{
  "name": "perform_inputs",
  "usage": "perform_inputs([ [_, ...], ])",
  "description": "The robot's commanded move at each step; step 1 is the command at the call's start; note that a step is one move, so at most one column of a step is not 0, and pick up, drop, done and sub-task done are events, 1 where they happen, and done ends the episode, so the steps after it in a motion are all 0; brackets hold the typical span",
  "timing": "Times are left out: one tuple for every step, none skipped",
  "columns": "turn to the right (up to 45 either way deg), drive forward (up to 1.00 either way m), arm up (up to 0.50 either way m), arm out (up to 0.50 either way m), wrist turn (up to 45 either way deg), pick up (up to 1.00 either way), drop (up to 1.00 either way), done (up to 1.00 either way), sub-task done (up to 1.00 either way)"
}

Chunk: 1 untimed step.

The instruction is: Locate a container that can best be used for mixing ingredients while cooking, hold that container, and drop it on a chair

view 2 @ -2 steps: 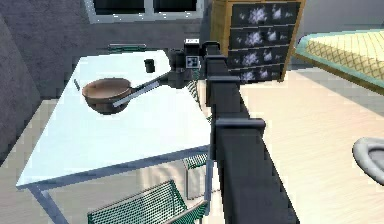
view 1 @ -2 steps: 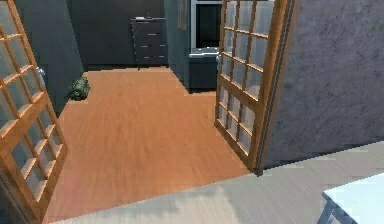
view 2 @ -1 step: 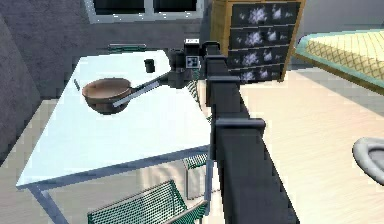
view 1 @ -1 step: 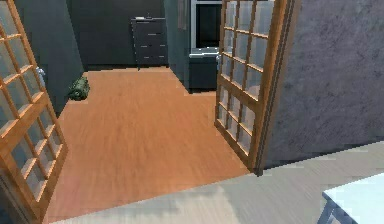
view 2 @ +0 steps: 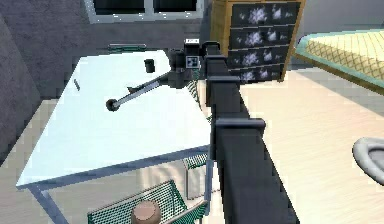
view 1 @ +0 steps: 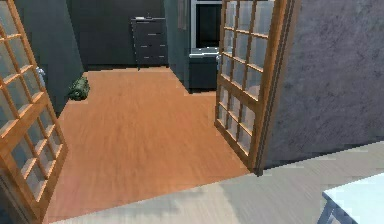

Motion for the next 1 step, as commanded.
perform_inputs([
  [0.0, 0.00, 0.00, -0.10, 0.0, 0.00, 0.00, 0.00, 0.00],
])
